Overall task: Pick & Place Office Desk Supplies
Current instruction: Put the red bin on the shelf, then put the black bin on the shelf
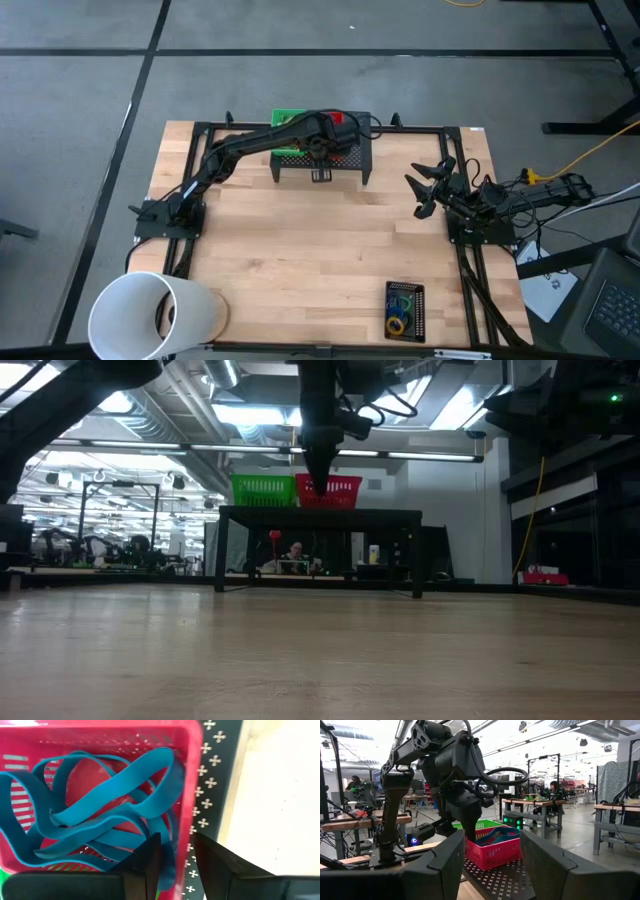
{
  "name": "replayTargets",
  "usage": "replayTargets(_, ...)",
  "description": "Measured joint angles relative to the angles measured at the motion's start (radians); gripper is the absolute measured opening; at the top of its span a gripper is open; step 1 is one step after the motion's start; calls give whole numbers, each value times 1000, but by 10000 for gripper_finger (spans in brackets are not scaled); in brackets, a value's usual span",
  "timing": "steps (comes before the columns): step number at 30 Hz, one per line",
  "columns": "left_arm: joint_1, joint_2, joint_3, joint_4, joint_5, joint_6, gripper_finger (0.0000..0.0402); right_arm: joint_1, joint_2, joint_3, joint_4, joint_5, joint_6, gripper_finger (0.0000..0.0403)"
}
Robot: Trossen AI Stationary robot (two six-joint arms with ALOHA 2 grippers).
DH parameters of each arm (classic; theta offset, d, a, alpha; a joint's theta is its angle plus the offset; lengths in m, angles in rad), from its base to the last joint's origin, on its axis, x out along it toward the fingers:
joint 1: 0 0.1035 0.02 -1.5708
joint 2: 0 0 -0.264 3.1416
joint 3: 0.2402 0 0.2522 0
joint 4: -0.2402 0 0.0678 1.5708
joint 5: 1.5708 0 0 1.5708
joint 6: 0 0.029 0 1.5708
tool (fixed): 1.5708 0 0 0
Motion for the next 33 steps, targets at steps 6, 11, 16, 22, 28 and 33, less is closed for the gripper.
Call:
replayTargets(6, -7, -9, 0, 3, 7, 3, 136, 0, 0, 0, 0, -35, 0, 189)
replayTargets(11, -6, -12, 0, 12, 4, 5, 165, 0, 0, 0, 0, -41, 3, 189)
replayTargets(16, -7, -12, 4, 26, -49, 20, 191, 0, 0, 0, 0, -41, 0, 189)
replayTargets(22, -12, -12, 4, 23, -74, 23, 207, 0, 0, 0, 0, -41, 0, 189)
replayTargets(28, -25, -12, 4, 24, -95, 34, 207, 0, 0, 0, 0, -41, 0, 189)
replayTargets(33, -39, -17, 4, 22, -74, 14, 210, 0, 0, 0, 0, -41, -1, 189)
